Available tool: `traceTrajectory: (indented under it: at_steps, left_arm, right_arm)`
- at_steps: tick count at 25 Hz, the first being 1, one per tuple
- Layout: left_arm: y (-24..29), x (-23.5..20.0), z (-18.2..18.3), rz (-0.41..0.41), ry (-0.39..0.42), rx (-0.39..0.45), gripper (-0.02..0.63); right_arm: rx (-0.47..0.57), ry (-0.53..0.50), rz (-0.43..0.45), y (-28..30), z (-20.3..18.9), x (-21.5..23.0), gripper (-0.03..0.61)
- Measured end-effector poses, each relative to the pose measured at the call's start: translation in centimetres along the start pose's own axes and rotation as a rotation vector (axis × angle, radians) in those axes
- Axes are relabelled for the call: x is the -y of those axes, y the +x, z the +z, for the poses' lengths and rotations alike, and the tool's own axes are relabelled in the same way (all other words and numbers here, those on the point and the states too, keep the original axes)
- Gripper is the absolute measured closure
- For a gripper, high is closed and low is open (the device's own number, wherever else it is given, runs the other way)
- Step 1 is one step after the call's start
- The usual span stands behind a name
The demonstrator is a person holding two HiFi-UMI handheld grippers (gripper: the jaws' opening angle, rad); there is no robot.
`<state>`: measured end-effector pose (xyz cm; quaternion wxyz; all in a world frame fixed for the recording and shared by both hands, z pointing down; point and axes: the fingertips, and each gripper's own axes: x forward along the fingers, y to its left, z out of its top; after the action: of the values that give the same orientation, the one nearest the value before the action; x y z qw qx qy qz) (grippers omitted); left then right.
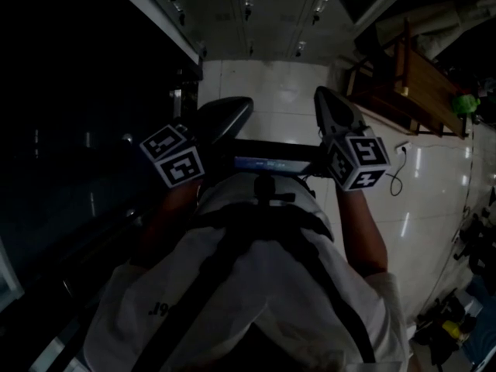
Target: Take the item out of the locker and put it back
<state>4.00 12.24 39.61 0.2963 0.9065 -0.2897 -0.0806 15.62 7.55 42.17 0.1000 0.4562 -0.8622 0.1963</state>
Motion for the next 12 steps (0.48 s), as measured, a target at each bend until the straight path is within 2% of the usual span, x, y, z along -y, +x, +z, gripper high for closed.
traceTrajectory:
  at_steps: [12]
  left_arm:
    - [-3.5, -1.5, 2.4, -0.036, 0.009, -0.042, 0.611]
  right_arm:
    - [0.007, 0.003, -0.018, 2.9, 1.3, -4.3, 0.578]
